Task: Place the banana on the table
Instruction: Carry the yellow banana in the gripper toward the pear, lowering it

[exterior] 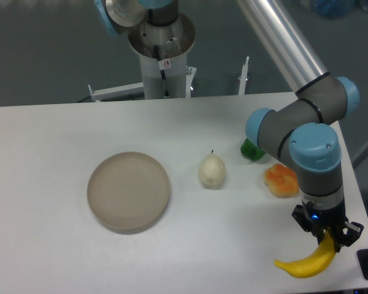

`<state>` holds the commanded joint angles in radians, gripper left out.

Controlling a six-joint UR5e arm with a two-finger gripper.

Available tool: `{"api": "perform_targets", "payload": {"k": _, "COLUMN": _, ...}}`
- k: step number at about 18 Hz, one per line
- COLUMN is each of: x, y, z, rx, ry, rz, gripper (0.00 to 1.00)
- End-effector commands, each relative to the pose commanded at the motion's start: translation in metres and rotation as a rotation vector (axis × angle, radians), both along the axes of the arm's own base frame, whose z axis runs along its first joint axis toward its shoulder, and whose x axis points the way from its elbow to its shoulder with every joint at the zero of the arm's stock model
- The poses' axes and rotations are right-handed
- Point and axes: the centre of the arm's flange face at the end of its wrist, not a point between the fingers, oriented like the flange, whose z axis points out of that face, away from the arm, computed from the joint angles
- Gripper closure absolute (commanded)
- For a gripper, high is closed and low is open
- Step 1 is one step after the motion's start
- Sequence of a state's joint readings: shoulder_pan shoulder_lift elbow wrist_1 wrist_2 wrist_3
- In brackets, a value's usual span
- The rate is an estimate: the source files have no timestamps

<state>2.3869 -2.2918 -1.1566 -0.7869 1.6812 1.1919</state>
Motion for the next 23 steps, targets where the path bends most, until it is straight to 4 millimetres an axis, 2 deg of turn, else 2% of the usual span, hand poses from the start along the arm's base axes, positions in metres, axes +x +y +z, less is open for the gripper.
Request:
{"api": "perform_targets", "payload": {"k": 11, "x": 0.004, "y": -0.008, "z": 0.006, "rx": 0.001, "ry": -0.003, "rz": 0.007, "gripper": 0.67}}
{"api": "perform_targets", "payload": {"k": 13, "x": 0.016, "y": -0.01, "z": 0.015, "rx": 0.003, "ry": -0.002, "rz": 0.013, "gripper": 0.67}}
{"api": "perform_targets", "payload": {"k": 16, "x": 0.045, "y": -0.01, "z": 0.023, "rx": 0.058, "ry": -0.051, "rz": 0.131, "gripper": 0.67}}
{"api": "perform_targets", "payload": {"k": 19, "x": 0.077, "y": 0.006, "z": 0.021, "rx": 0.107, "ry": -0.092, "rz": 0.221, "gripper": 0.67}}
{"api": "perform_targets", "payload": {"k": 21, "x": 0.102, "y": 0.026, "z": 0.017, "rx": 0.158, "ry": -0.133, "rz": 0.283, "gripper": 0.67}}
{"api": "perform_targets", "payload": {"k": 23, "x": 0.116, "y": 0.037, "z": 0.008, "rx": 0.197, "ry": -0.174, "rz": 0.373, "gripper": 0.67}}
